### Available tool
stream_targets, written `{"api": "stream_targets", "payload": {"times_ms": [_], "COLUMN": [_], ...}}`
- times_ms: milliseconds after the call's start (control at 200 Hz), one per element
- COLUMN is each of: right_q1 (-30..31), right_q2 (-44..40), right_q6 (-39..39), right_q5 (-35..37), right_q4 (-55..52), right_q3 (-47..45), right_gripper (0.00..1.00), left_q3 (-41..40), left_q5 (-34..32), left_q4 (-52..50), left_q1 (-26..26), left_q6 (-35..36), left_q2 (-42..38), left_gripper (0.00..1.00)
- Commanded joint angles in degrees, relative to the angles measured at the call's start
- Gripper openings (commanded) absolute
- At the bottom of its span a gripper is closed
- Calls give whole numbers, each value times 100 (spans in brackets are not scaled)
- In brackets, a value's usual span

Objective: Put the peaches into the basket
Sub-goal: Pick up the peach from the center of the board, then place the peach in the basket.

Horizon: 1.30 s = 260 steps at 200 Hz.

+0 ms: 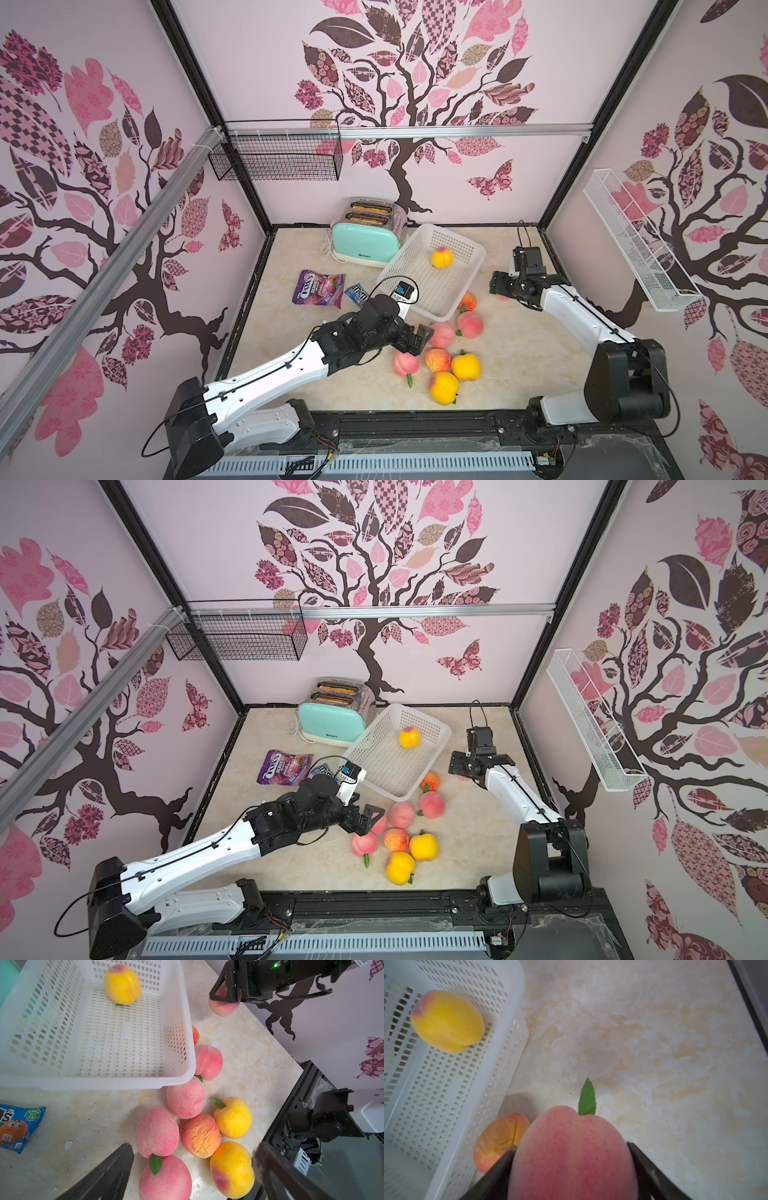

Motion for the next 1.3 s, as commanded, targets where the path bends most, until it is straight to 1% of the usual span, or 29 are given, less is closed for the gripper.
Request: {"api": "stream_targets", "payload": {"times_ms": [0,150,325,510,615,740,905,1085,1180,1295], "right_q1": [-15,169,559,839,940,1006,1144,1292,1395,1422], "right_q2": [-376,-373,13,527,841,1277,1886,2647,2952,3289], "right_q6": [-41,-198,-336,-389,-415,-493,-645,-714,-804,-822], "right_q5": [-1,-58,20,23,-39,-58,58,146,332,347], "right_q4": [-407,-778,-1020,-1000,-959,-954,-898,-860,-772,-807], "right_q3": [404,1033,1773,2347,2659,3040,3499,3981,4137,4340], "right_gripper": [76,75,75,75,75,75,75,75,75,76], "left_q3": [209,383,521,601,624,616,754,1035,1117,1136], "left_q5": [-74,-23,-11,-10,24,307,518,549,527,498], "left_q4": [-152,-213,-286,-383,-354,-208,-48,12,5,10], "left_q1": [42,92,204,389,588,968,1290,1334,1334,1334], "left_q6": [88,151,224,314,372,370,372,394,424,442], "left_q2": [-70,-18,128,170,186,307,588,923,1009,1064], "left_gripper": [97,97,97,97,97,97,97,97,97,97]}}
